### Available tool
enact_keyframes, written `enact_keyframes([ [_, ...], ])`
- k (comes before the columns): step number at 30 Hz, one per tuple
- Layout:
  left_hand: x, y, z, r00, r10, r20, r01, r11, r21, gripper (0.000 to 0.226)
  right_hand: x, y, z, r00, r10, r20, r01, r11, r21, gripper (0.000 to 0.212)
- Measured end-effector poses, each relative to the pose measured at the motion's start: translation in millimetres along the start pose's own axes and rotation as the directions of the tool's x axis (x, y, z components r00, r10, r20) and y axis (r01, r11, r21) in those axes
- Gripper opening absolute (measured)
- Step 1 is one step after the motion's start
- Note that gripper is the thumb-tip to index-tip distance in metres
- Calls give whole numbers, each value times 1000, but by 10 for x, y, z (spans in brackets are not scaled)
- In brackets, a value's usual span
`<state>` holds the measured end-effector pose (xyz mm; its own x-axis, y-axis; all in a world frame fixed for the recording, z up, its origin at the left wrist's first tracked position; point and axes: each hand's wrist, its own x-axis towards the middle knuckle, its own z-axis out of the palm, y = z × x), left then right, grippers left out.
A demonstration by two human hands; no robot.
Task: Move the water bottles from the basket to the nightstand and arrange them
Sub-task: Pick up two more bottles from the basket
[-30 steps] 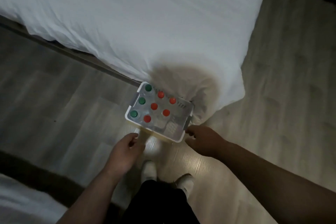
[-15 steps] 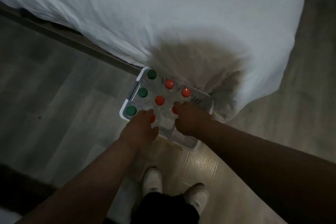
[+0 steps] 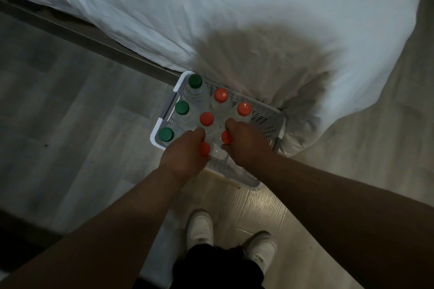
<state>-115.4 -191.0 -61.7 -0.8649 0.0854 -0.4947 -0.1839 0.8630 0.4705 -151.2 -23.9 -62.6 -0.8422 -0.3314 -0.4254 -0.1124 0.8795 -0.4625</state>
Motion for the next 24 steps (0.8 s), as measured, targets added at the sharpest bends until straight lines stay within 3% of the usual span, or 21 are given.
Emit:
enact_keyframes([
  [4, -68, 58, -97, 1000, 22, -20, -21, 997, 68, 30, -53, 7, -91, 1000, 8, -29, -8, 1000, 27, 28],
  [14, -931, 382, -946, 988, -11, -155, -3, 996, -86, 25, -840, -320, -951, 980, 178, -89, -163, 975, 148, 27],
  [24, -2263, 977, -2081, 915, -201, -350, 124, 965, -231, 26, -2006, -1105, -2237, 981, 148, -125, -105, 950, 295, 23],
])
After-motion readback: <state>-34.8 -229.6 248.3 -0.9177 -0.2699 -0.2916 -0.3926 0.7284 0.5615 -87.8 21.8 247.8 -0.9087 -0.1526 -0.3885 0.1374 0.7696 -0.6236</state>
